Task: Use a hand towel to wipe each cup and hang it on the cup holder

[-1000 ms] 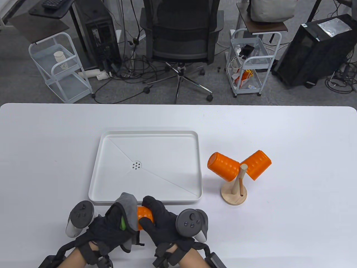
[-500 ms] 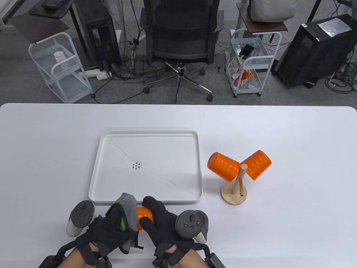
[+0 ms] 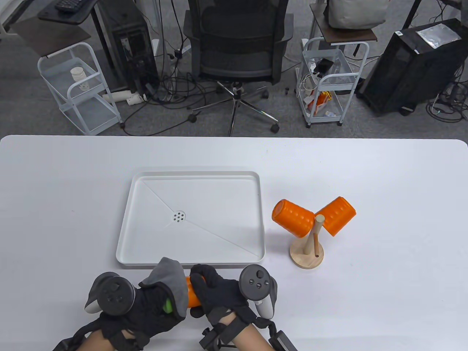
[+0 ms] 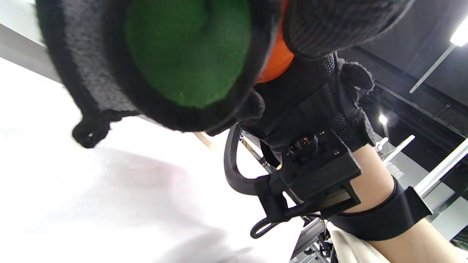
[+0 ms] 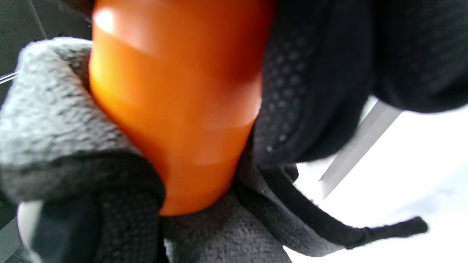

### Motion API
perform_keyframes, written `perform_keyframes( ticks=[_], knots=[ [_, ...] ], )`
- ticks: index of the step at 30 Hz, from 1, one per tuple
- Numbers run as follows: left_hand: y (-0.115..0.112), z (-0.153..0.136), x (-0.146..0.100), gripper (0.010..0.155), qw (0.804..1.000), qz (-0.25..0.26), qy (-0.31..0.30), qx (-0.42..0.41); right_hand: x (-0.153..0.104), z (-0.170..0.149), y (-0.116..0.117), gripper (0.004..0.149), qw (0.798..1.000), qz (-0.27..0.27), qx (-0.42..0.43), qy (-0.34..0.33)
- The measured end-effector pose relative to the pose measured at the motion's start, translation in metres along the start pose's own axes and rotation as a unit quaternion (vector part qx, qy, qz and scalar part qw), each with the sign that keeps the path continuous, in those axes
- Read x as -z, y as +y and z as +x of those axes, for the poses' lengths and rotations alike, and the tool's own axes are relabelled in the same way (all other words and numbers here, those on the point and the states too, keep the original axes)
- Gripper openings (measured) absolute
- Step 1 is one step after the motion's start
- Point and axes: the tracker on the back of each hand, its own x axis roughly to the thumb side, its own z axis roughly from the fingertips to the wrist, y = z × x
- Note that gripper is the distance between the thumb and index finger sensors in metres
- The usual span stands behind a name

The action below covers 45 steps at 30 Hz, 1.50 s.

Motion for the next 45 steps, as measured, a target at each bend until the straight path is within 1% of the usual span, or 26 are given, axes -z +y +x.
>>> perform_keyframes(
  ticks=[3, 5, 10, 16, 20, 23, 26, 31, 32, 35, 37, 40, 45],
  knots=[
    [0.001, -0.004, 0.0, 0.082, 0.999, 0.011, 0.0, -0.031, 0.0, 0.003, 0.001, 0.079, 1.0, -0.004, -0.012, -0.026],
    [0.001, -0.009, 0.0, 0.081, 0.998, 0.018, -0.002, -0.066, -0.001, 0.007, 0.002, 0.079, 0.998, -0.008, -0.031, -0.054],
    [0.003, -0.019, 0.0, 0.081, 0.991, 0.028, -0.002, -0.132, -0.003, 0.015, 0.006, 0.075, 0.99, -0.006, -0.083, -0.117],
    [0.005, -0.028, -0.001, 0.081, 0.98, 0.037, 0.002, -0.195, -0.005, 0.025, 0.011, 0.072, 0.975, 0.011, -0.13, -0.179],
    [0.006, -0.033, -0.002, 0.082, 0.973, 0.042, 0.004, -0.228, -0.007, 0.031, 0.013, 0.071, 0.961, 0.019, -0.168, -0.218],
    [0.007, -0.036, -0.002, 0.082, 0.967, 0.046, 0.003, -0.251, -0.009, 0.037, 0.015, 0.072, 0.946, 0.018, -0.204, -0.252],
    [0.007, -0.038, -0.003, 0.082, 0.961, 0.05, 0.003, -0.273, -0.011, 0.045, 0.015, 0.072, 0.922, 0.008, -0.256, -0.29],
    [0.008, -0.04, -0.003, 0.083, 0.955, 0.056, 0.002, -0.29, -0.015, 0.058, 0.016, 0.071, 0.892, 0.006, -0.313, -0.326],
    [0.009, -0.04, -0.003, 0.083, 0.955, 0.057, 0.002, -0.29, -0.016, 0.063, 0.016, 0.071, 0.883, 0.005, -0.33, -0.335],
    [0.01, -0.04, -0.004, 0.081, 0.954, 0.066, 0.007, -0.292, -0.019, 0.072, 0.013, 0.069, 0.864, 0.001, -0.365, -0.348],
    [0.011, -0.041, -0.004, 0.081, 0.951, 0.07, 0.009, -0.301, -0.023, 0.079, 0.008, 0.07, 0.848, -0.005, -0.395, -0.354],
    [0.013, -0.045, -0.006, 0.08, 0.949, 0.079, 0.018, -0.306, -0.031, 0.09, -0.005, 0.075, 0.836, -0.02, -0.423, -0.35],
    [0.015, -0.047, -0.007, 0.079, 0.945, 0.085, 0.018, -0.315, -0.053, 0.112, -0.041, 0.082, 0.812, -0.057, -0.481, -0.326]
  ],
)
